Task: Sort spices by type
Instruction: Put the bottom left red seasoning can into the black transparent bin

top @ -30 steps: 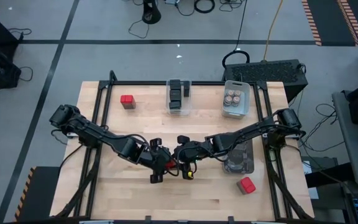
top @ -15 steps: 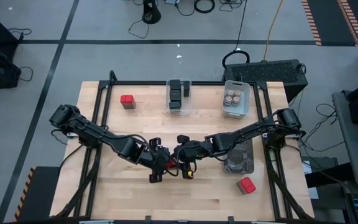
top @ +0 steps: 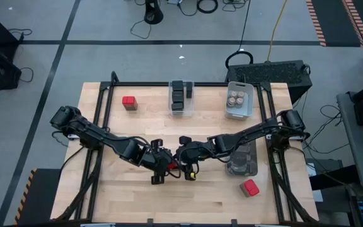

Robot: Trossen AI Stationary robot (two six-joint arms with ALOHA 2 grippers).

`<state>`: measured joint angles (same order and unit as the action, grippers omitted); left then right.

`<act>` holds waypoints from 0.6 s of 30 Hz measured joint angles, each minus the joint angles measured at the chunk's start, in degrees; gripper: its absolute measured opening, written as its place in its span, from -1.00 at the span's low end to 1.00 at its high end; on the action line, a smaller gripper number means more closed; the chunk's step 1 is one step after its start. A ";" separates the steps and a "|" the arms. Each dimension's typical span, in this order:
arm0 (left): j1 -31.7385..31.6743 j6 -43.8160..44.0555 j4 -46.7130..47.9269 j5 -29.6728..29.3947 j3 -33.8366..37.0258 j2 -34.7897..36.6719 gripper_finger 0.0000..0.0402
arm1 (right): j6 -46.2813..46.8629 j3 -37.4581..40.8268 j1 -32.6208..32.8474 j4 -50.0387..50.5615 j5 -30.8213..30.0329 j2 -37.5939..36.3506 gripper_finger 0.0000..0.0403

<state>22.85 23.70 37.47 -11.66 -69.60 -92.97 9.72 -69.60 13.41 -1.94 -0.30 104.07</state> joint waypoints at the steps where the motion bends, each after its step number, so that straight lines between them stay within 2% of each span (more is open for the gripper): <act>1: 0.00 0.00 0.08 0.02 0.00 0.00 0.14 | -0.06 0.00 0.00 0.09 0.04 0.00 -0.04; 10: -0.01 -0.03 0.04 -0.13 0.15 -0.07 0.14 | -0.56 0.00 0.04 0.57 0.58 -0.04 0.30; 18: -0.05 -0.27 -3.14 -0.77 0.15 -0.04 0.14 | -0.98 0.00 0.04 0.06 0.34 -0.04 0.37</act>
<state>22.80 23.43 34.33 -12.43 -69.45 -93.01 8.74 -69.60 13.45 -1.88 0.04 104.03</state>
